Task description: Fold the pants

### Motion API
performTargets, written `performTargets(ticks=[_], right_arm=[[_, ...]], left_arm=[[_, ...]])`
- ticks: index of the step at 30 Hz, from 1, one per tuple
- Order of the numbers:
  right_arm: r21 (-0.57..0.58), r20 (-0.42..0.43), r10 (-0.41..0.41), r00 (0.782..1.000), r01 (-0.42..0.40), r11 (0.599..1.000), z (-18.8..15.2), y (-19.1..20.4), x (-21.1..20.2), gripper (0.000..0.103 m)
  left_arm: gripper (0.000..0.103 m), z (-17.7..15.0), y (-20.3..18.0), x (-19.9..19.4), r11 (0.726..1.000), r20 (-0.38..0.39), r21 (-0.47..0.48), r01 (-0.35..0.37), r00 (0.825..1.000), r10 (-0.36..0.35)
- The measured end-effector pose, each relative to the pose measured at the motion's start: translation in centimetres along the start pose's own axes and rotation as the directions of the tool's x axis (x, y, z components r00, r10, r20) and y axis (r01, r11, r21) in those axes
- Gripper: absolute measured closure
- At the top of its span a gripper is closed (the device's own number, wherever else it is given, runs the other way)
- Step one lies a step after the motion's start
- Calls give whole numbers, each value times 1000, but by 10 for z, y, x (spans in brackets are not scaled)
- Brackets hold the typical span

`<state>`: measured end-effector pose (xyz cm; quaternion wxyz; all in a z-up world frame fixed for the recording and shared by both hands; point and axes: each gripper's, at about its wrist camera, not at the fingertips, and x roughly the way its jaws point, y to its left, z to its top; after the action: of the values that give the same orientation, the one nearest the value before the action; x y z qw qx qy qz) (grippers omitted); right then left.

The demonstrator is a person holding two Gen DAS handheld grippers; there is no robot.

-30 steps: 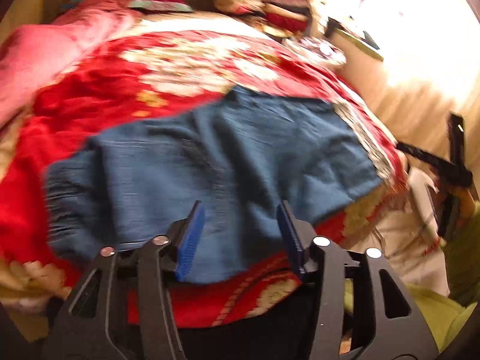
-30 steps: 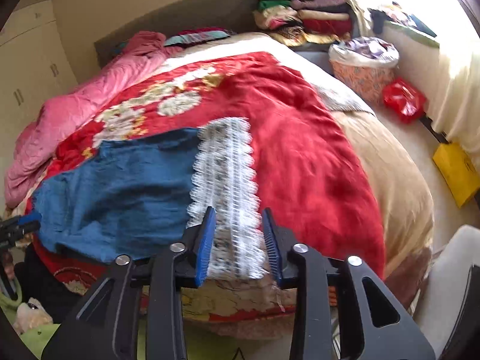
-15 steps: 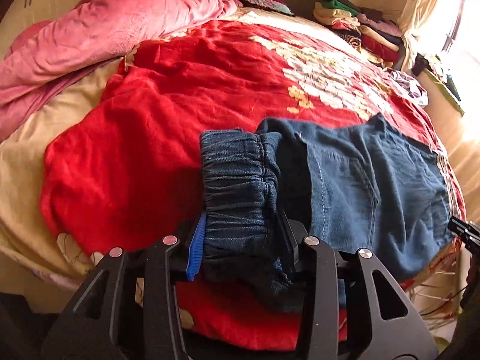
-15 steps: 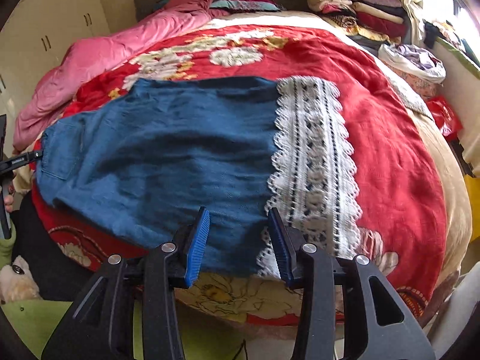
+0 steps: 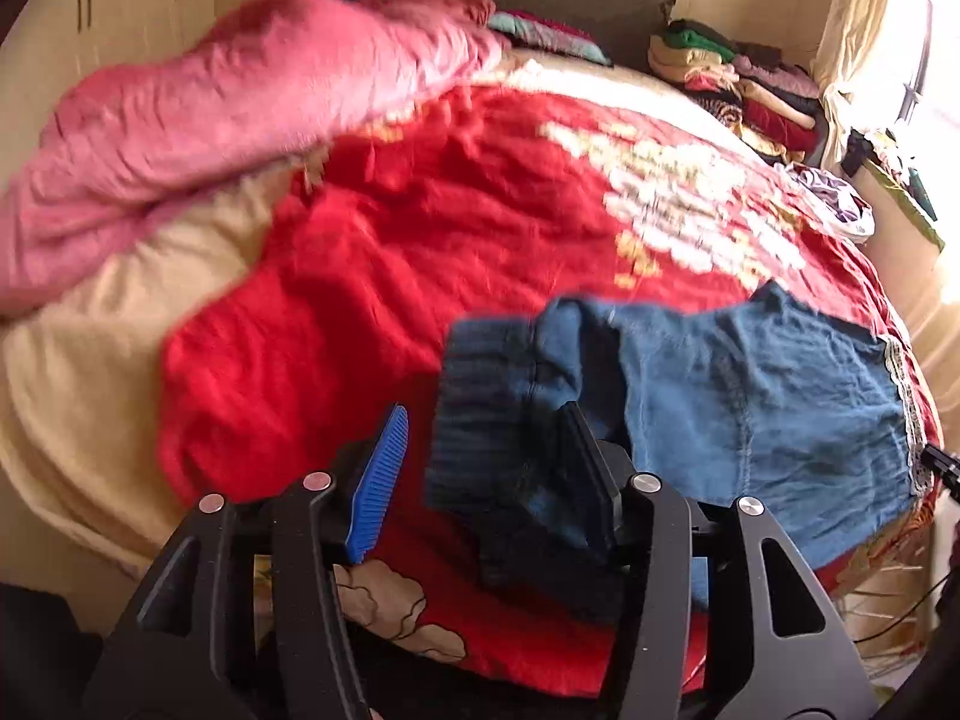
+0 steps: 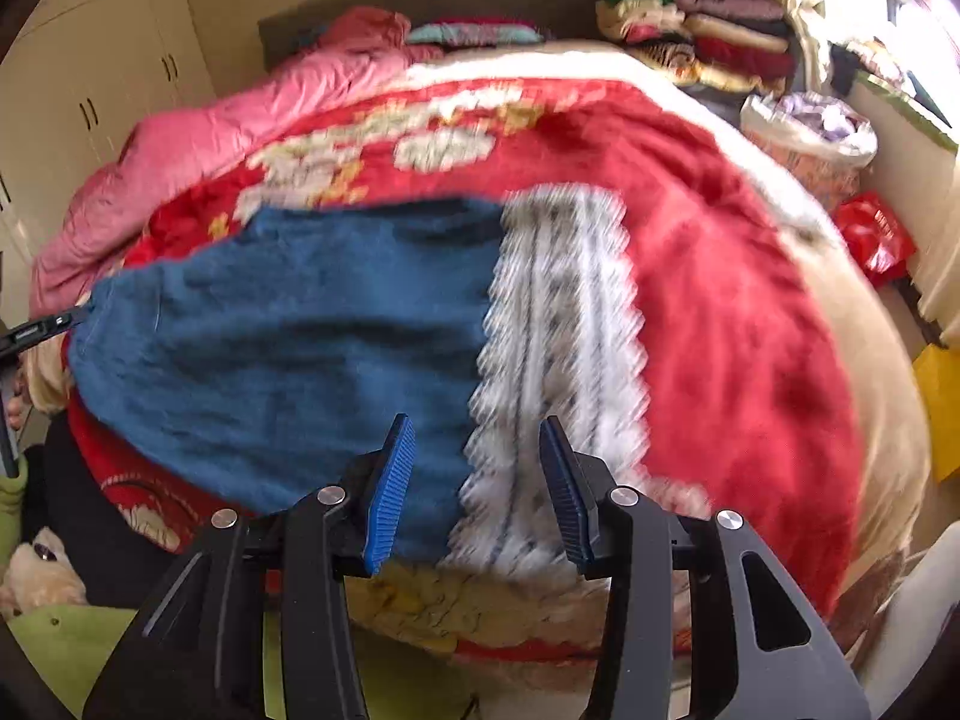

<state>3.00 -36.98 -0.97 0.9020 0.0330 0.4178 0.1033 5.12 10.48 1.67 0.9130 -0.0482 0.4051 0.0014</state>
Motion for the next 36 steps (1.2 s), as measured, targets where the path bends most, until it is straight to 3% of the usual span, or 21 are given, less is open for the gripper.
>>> performTargets(ticks=[3,7,11,15,19,21,23,25,26,31,34,36], right_arm=[[41,36,0,999,-1,999,22,-21,0,61],[70,47,29,998,-32,997,57,-45,20,61],[82,-7,89,996,-88,993,84,-68,57,61],[118,-75,125,989,-116,986,93,-86,95,60],[118,-83,193,978,-182,976,94,-89,114,60],[119,-90,214,973,-203,972,93,-89,118,60],[96,-92,229,969,-220,971,91,-84,118,71],[76,-87,253,964,-247,966,90,-80,115,83],[52,-73,244,967,-240,969,90,-77,109,85],[-46,71,156,985,-153,987,117,-69,74,86],[-94,74,105,992,-97,991,137,-66,82,86],[-126,26,71,997,-67,990,142,-63,104,86]], left_arm=[[55,18,-20,-11,997,35,33,70,997,-71],[50,37,-71,5,980,0,133,145,989,-146],[47,55,-128,40,942,-57,207,265,964,-258],[45,65,-164,88,920,-142,253,300,952,-272],[45,67,-181,132,918,-212,262,297,946,-246],[45,65,-183,151,915,-252,224,336,927,-278],[54,60,-186,159,910,-271,193,368,911,-311],[86,56,-191,157,898,-274,187,398,899,-341],[93,55,-195,153,891,-277,187,414,892,-356],[96,65,-206,134,895,-213,243,375,920,-328],[96,71,-215,135,901,-179,286,326,942,-284],[96,70,-218,143,907,-172,306,291,953,-248]])
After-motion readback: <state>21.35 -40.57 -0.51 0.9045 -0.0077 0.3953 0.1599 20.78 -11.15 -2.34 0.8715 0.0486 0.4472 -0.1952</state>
